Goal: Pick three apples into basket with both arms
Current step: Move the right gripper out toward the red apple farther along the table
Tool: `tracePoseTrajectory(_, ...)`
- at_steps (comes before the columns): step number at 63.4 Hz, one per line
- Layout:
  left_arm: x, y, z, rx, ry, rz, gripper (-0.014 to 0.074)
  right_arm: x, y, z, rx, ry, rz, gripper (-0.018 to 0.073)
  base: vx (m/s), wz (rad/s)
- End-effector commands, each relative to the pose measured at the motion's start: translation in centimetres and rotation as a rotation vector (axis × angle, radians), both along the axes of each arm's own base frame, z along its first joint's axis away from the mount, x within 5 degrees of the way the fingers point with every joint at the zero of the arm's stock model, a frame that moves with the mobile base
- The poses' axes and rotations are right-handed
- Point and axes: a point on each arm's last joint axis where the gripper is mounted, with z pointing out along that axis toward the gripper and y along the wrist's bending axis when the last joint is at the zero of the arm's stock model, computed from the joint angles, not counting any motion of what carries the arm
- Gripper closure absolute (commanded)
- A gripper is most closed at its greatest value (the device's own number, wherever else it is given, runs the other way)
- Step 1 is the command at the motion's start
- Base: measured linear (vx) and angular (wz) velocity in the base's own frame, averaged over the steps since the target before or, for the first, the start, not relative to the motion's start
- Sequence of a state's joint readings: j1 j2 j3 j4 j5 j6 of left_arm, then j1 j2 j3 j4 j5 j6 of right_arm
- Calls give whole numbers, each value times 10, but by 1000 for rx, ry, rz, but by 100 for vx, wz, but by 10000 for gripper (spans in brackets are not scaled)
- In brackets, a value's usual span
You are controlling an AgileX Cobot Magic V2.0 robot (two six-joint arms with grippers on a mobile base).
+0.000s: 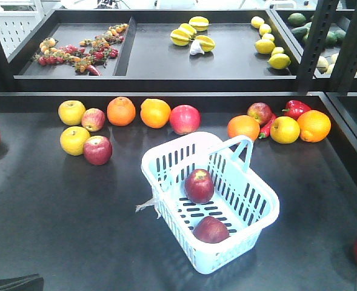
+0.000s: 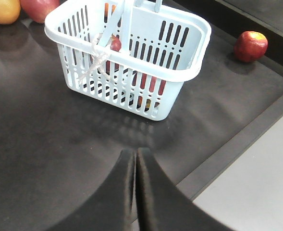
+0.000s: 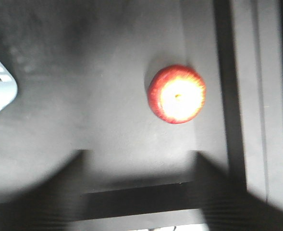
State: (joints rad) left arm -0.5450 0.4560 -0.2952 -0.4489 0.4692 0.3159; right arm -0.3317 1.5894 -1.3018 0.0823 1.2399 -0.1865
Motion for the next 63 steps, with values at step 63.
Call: tracePoseTrajectory(63,4,-1,12,-60,-46,28,604,47,-31,-118,-47,248,-49,-92,0,0)
